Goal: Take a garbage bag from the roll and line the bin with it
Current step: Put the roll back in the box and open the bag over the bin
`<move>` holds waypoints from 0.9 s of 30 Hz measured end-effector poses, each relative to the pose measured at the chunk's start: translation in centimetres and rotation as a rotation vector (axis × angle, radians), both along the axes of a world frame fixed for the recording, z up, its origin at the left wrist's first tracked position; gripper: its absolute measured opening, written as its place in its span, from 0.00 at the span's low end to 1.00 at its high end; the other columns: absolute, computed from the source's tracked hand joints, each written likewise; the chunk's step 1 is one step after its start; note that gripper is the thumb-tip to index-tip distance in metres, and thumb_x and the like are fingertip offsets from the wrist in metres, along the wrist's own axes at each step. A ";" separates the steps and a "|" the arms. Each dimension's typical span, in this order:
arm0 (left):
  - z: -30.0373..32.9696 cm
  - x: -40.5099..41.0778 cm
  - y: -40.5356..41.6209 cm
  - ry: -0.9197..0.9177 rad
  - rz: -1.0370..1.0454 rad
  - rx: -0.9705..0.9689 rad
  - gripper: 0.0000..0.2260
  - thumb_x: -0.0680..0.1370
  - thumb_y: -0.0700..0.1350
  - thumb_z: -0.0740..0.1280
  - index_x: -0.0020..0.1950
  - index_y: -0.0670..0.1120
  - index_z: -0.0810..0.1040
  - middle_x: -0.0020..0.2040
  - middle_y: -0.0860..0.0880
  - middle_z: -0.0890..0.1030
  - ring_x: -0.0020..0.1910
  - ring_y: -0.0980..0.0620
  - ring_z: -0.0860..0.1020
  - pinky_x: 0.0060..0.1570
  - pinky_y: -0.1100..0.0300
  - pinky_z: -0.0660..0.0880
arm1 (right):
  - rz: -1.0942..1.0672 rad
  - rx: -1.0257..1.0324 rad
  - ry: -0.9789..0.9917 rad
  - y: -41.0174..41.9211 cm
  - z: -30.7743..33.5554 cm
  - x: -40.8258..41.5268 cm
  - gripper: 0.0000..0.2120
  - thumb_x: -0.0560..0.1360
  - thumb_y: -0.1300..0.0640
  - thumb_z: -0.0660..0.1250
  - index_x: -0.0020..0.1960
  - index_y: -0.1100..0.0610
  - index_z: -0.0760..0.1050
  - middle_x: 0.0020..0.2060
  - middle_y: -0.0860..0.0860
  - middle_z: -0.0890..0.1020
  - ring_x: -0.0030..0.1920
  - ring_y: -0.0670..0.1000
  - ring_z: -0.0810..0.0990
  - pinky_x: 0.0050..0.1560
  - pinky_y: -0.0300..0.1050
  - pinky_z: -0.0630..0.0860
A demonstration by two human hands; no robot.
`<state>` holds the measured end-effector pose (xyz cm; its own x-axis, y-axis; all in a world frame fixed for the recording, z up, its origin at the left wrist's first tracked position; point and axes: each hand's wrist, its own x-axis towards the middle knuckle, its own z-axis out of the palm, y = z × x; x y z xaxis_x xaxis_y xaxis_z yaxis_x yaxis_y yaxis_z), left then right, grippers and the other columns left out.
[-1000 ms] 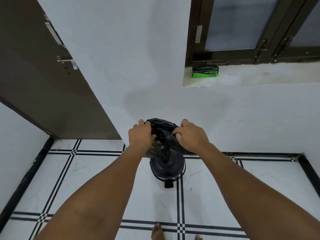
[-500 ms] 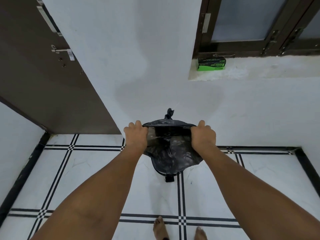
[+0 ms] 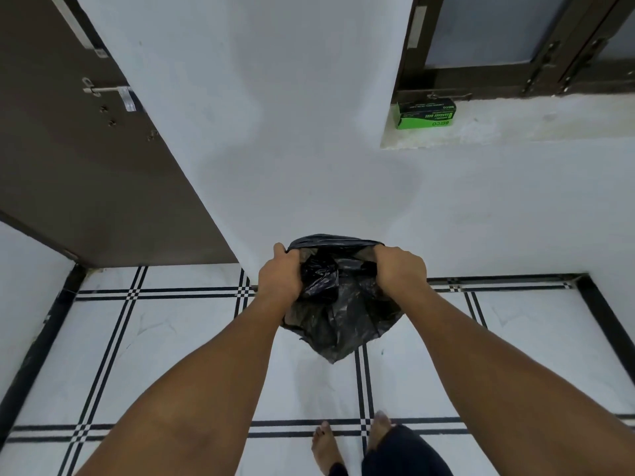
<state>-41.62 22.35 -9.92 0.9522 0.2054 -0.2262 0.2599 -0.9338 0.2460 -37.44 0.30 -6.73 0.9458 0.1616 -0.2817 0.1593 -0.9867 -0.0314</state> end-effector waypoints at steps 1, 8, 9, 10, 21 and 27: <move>-0.4 0.0 0.0 0.026 -0.014 -0.003 0.11 0.79 0.38 0.65 0.61 0.43 0.72 0.61 0.41 0.68 0.40 0.41 0.74 0.43 0.50 0.71 | -0.012 -0.010 0.031 -0.1 -0.4 -0.1 0.17 0.76 0.63 0.62 0.64 0.54 0.72 0.54 0.54 0.82 0.53 0.59 0.82 0.45 0.47 0.72; -4.0 0.4 -1.1 0.087 -0.059 -0.229 0.17 0.78 0.42 0.67 0.66 0.43 0.73 0.63 0.41 0.75 0.61 0.39 0.77 0.58 0.48 0.76 | -0.138 0.132 0.056 -0.1 -3.6 -0.2 0.08 0.77 0.58 0.63 0.56 0.56 0.73 0.50 0.54 0.82 0.43 0.57 0.76 0.42 0.46 0.71; -4.6 0.4 -1.1 0.100 -0.072 -0.243 0.17 0.77 0.42 0.67 0.66 0.43 0.74 0.63 0.41 0.77 0.61 0.40 0.77 0.58 0.49 0.76 | -0.146 0.146 0.059 -0.1 -4.0 -0.1 0.08 0.77 0.58 0.63 0.56 0.56 0.73 0.50 0.54 0.82 0.43 0.57 0.76 0.42 0.47 0.71; -5.3 0.4 -1.1 0.121 -0.086 -0.257 0.19 0.77 0.40 0.66 0.68 0.43 0.74 0.63 0.40 0.78 0.62 0.40 0.77 0.58 0.50 0.76 | -0.156 0.158 0.061 -0.2 -4.5 0.0 0.09 0.76 0.58 0.63 0.56 0.56 0.73 0.50 0.54 0.82 0.44 0.58 0.77 0.42 0.47 0.71; -10.4 3.3 -3.9 0.495 -0.195 -0.306 0.25 0.78 0.44 0.66 0.76 0.51 0.72 0.70 0.43 0.77 0.67 0.41 0.76 0.66 0.49 0.75 | -0.244 0.183 0.249 -1.9 -9.2 2.6 0.12 0.77 0.54 0.64 0.59 0.54 0.76 0.56 0.53 0.82 0.56 0.57 0.81 0.49 0.47 0.73; -12.4 5.0 -4.9 0.568 -0.166 -0.316 0.12 0.77 0.43 0.66 0.59 0.44 0.80 0.57 0.42 0.82 0.53 0.43 0.79 0.54 0.52 0.78 | -0.242 0.195 0.294 -1.3 -11.5 4.8 0.13 0.75 0.56 0.64 0.59 0.54 0.76 0.56 0.53 0.82 0.55 0.58 0.81 0.46 0.46 0.71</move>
<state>-36.59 17.44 -22.29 0.6810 -0.0922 -0.7265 0.2883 -0.8782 0.3816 -32.63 -0.99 -18.24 0.8472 0.0223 -0.5308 -0.1193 -0.9656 -0.2309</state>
